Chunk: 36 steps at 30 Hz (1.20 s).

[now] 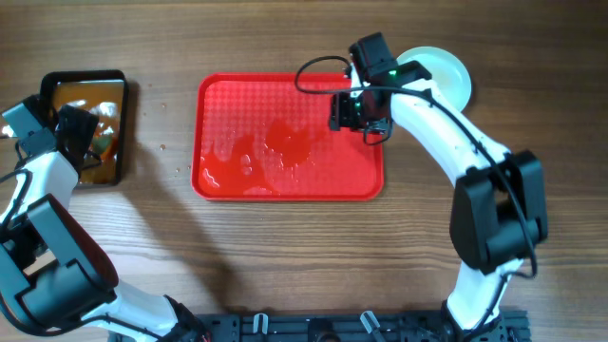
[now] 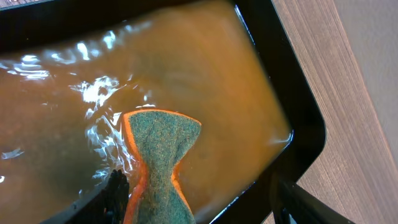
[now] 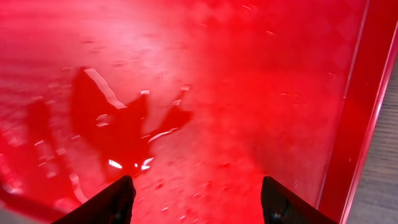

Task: Clean dirty plates on tray and stack at the side

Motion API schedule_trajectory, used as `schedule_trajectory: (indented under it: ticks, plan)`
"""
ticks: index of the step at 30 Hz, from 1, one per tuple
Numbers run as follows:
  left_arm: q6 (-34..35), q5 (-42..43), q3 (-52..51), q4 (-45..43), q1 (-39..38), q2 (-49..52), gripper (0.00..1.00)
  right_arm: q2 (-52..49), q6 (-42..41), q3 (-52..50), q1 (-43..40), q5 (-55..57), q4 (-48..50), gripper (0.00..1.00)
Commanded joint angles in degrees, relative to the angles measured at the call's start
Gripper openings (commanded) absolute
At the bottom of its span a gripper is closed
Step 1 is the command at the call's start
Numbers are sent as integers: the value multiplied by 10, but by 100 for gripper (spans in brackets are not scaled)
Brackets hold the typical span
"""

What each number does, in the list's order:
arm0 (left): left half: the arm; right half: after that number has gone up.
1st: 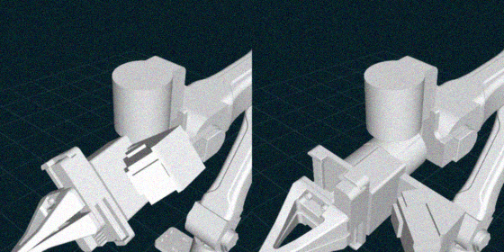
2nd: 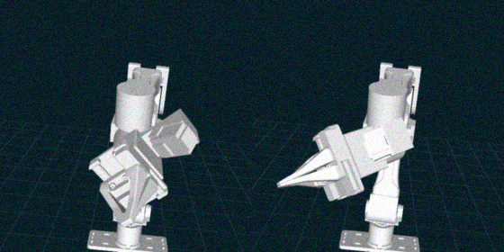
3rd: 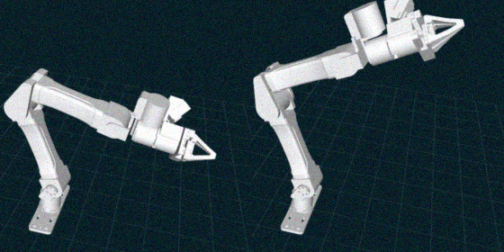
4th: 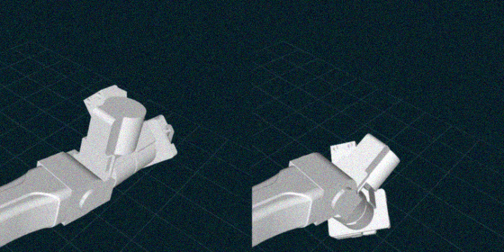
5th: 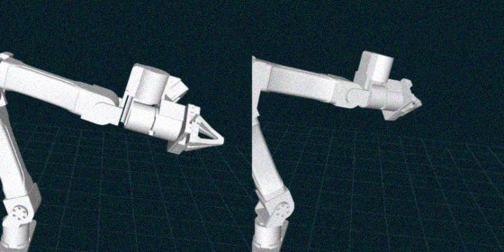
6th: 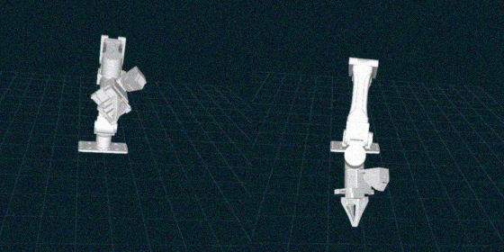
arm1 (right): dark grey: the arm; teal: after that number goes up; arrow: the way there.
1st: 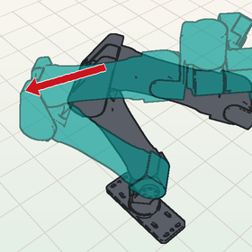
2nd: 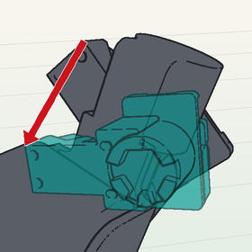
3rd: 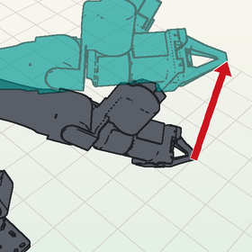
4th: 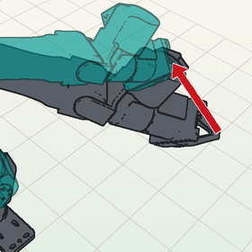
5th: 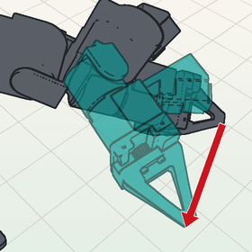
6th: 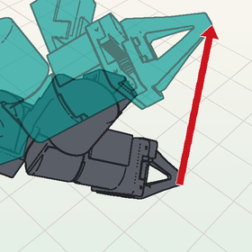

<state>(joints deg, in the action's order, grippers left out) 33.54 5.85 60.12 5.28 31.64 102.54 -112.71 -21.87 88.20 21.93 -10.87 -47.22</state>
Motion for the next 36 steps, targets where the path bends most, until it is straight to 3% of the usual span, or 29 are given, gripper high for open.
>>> schedule_trajectory:
  ticks: [1, 4, 5, 6, 7, 8, 9, 11, 12, 13, 16, 24, 30, 33, 36]
  plan:
    - [-2, 19, 1, -3, 4, -56, 73, 110, -7, -3, 10, 24, -1, 66]
    - [0, 143, 1, 9, 3, -166, 88, 233, -6, -3, 10, 31, -16, 66]
    - [0, 201, 1, 22, 3, -202, 88, 276, -6, -3, 10, 49, -38, 65]
    - [0, 267, 1, 50, 3, -241, 72, 311, -7, -3, 10, 61, -63, 65]
    - [0, 325, 1, 88, 3, -277, 67, 344, -6, -4, 11, 69, -92, 64]
    - [0, 356, 1, 130, 3, -304, 73, 385, -6, -7, 12, 93, -130, 63]
    - [0, 359, 1, 183, 3, -328, 95, 417, 3, -15, 12, 126, -148, 63]
    - [0, 356, 1, 275, 3, -346, 100, 471, 22, -56, 12, 183, -165, 65]
    - [0, 356, 1, 291, 4, -346, 100, 487, 21, -78, 12, 184, -172, 92]
    - [0, 356, 1, 307, 3, -345, 100, 498, 21, -103, 12, 163, -182, 100]
    - [0, 356, 1, 308, 4, -345, 100, 489, 21, -138, 12, 109, -184, 100]
    - [0, 356, 1, 308, 4, -345, 100, 391, 22, -138, 11, 108, -185, 100]
    - [0, 356, 1, 308, 3, -345, 100, 375, 22, -139, 12, 95, -171, 100]
    - [0, 356, 1, 308, 4, -345, 100, 387, 38, -180, 9, 96, -83, 100]
    - [0, 356, 1, 308, 3, -345, 100, 481, 38, -294, 5, 95, 36, 99]
